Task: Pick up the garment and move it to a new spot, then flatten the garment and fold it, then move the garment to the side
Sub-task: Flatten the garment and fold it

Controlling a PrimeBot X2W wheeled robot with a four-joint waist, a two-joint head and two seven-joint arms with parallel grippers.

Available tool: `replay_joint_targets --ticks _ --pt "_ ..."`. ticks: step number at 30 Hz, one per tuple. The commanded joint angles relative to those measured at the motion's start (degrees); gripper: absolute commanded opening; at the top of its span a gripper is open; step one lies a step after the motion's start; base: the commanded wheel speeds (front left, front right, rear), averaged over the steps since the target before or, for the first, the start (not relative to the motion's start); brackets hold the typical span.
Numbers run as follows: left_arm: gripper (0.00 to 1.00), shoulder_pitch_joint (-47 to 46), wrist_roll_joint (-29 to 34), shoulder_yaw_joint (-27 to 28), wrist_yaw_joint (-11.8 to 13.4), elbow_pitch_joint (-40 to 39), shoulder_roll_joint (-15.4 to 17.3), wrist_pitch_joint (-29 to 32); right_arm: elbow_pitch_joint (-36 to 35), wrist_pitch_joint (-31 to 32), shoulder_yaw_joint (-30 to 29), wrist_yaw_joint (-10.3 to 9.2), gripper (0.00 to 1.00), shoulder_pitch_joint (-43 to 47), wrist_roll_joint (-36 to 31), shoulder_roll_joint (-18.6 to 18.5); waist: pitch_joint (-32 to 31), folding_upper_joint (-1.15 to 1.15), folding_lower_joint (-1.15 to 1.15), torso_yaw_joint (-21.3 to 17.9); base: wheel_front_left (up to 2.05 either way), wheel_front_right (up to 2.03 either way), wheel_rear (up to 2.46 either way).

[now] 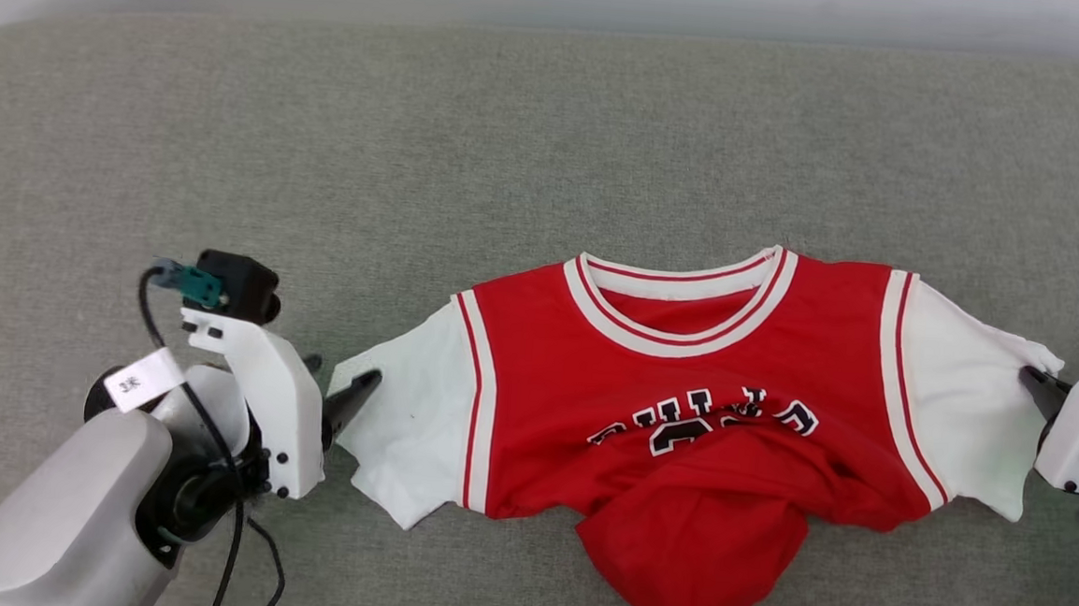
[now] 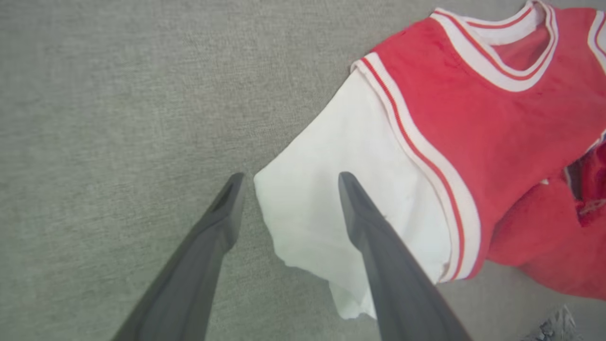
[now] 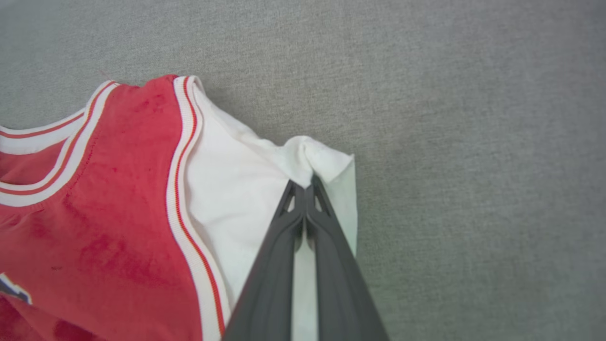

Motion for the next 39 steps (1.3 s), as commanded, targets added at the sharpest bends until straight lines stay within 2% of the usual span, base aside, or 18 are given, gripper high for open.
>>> replay_joint_targets --ticks 1,7,11,12,13,16,25,32,37,38,39 --pt "1.0 -0.7 0.2 -0.5 -0.4 0.6 0.1 0.8 -0.2 -0.4 0.2 -0.04 0.0 0.1 0.2 0.3 0.6 0.0 0.0 -0.6 0.0 0.0 0.0" --pt "1.0 -2.0 1.7 -5.1 -1.1 7.3 0.0 7.4 0.8 -1.7 1.4 -0.04 0.0 -0.7 0.8 0.5 2.1 0.0 0.0 -1.5 0.0 0.0 0.0" --pt "1.0 -1.8 2.6 -9.3 -2.9 10.7 -1.9 11.5 1.7 -2.5 2.0 -0.04 0.0 -1.5 1.4 0.2 2.8 0.0 0.0 -1.8 0.0 0.0 0.0" --pt "0.09 -2.0 3.0 -10.1 -3.3 11.3 -2.3 11.9 2.0 -2.8 2.2 -0.04 0.0 -1.7 1.5 0.1 2.9 0.0 0.0 -1.8 0.0 0.0 0.0" --pt "0.0 -2.2 3.0 -10.6 -3.6 11.9 -2.9 12.2 2.0 -3.1 2.5 -0.04 0.0 -1.9 1.5 -0.2 3.1 0.0 0.0 -1.8 0.0 0.0 0.0" --pt "0.0 -3.8 3.9 -11.3 -4.1 12.8 -3.8 11.7 2.5 -4.4 3.3 -0.04 0.0 -3.0 1.9 -0.8 3.1 0.0 0.0 -1.8 0.0 0.0 0.0" --pt "0.0 -13.8 10.8 -8.7 -2.8 14.5 -2.1 3.0 4.4 -9.9 5.7 -0.05 0.0 -5.9 1.9 -4.5 -0.7 0.0 0.0 -0.5 0.0 0.0 0.0" --pt "0.0 -22.4 14.9 -7.3 -1.6 17.2 -2.7 -1.5 6.9 -12.2 7.2 -0.06 0.0 -11.5 1.0 -6.2 -3.0 0.0 0.0 -0.1 0.0 0.0 0.0" --pt "0.0 -32.0 18.0 -5.6 -0.7 22.1 -3.8 -6.8 10.9 -14.1 9.6 -0.06 0.0 -21.9 0.0 -7.1 -2.8 0.0 0.0 -0.6 0.0 0.0 0.0" --pt "0.0 -37.9 19.2 -4.2 -0.4 24.7 -4.4 -9.9 12.7 -15.1 11.1 -0.07 0.0 -28.7 -0.4 -7.8 -1.1 0.0 0.0 -0.7 0.0 0.0 0.0" --pt "0.0 -40.1 19.6 -3.7 -0.2 25.5 -4.8 -11.0 13.0 -15.7 11.6 -0.07 0.0 -31.2 -0.5 -8.2 -0.3 0.0 0.0 -0.6 0.0 0.0 0.0"
